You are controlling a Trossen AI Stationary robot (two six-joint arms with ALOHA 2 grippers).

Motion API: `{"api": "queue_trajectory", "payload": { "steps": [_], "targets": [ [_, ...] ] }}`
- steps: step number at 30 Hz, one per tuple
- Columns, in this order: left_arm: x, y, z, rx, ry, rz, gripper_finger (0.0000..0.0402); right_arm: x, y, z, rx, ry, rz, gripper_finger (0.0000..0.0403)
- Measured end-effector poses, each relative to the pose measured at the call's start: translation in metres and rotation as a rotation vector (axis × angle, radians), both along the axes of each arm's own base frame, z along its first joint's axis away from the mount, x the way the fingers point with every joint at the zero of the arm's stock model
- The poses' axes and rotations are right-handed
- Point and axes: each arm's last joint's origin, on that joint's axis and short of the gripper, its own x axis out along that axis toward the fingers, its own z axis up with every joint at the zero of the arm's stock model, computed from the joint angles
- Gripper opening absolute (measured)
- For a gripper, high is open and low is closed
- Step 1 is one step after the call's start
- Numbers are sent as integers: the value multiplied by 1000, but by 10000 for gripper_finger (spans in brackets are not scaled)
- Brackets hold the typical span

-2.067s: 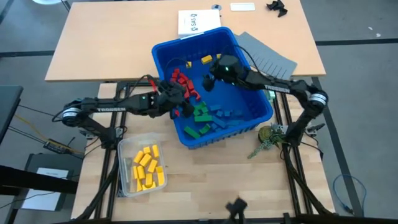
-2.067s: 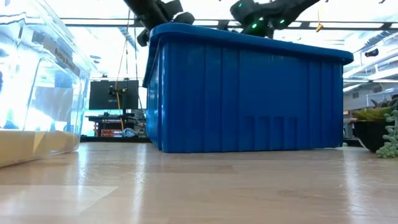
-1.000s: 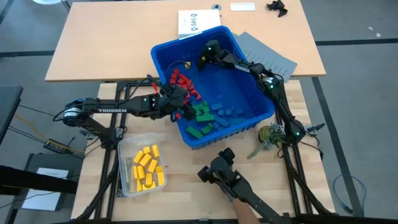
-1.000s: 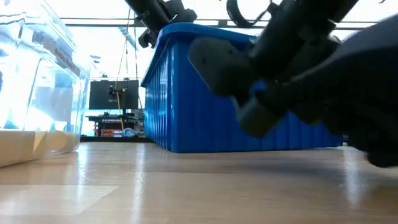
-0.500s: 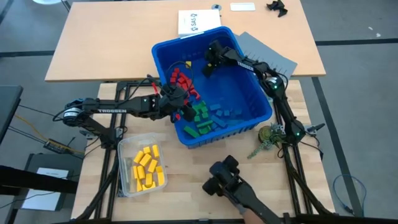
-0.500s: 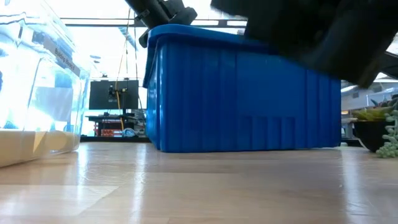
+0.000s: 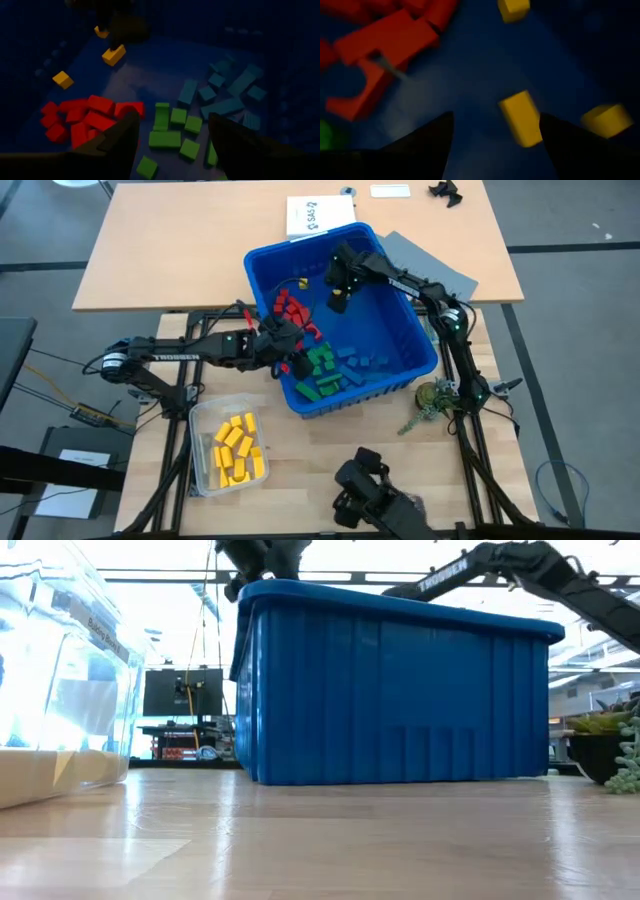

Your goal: Sort Items/Unsort Items

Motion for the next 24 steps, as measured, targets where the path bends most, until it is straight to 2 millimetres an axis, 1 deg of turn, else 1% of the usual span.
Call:
{"api": "queue_trajectory", "payload": {
  "steps": [2, 5, 7, 9, 12, 15, 18, 22, 24],
  "targets": [
    [-3, -2, 8, -2, 31, -6, 248, -5, 4, 10, -63, 58, 128, 291],
    [-6, -4, 16, -3, 53, -10, 248, -10, 2, 15, -149, 146, 308, 291],
    [-6, -4, 17, -2, 54, -12, 248, -15, -3, 15, -189, 182, 376, 291],
    [-6, -4, 16, -3, 59, -11, 248, -20, -9, 8, -202, 197, 410, 291],
    [-6, -4, 16, -3, 58, -12, 248, -30, -21, -8, -185, 174, 388, 291],
    [-5, -4, 15, -3, 60, -12, 248, -41, -35, -23, -154, 80, 341, 291],
    [-5, -4, 16, -3, 54, -13, 248, -50, -44, -40, -146, 45, 296, 291],
    [-5, -4, 16, -2, 49, -13, 248, -55, -48, -62, -177, 21, 289, 291],
    [-5, -4, 16, -2, 49, -13, 248, -55, -47, -63, -207, -4, 295, 291]
  ]
}}
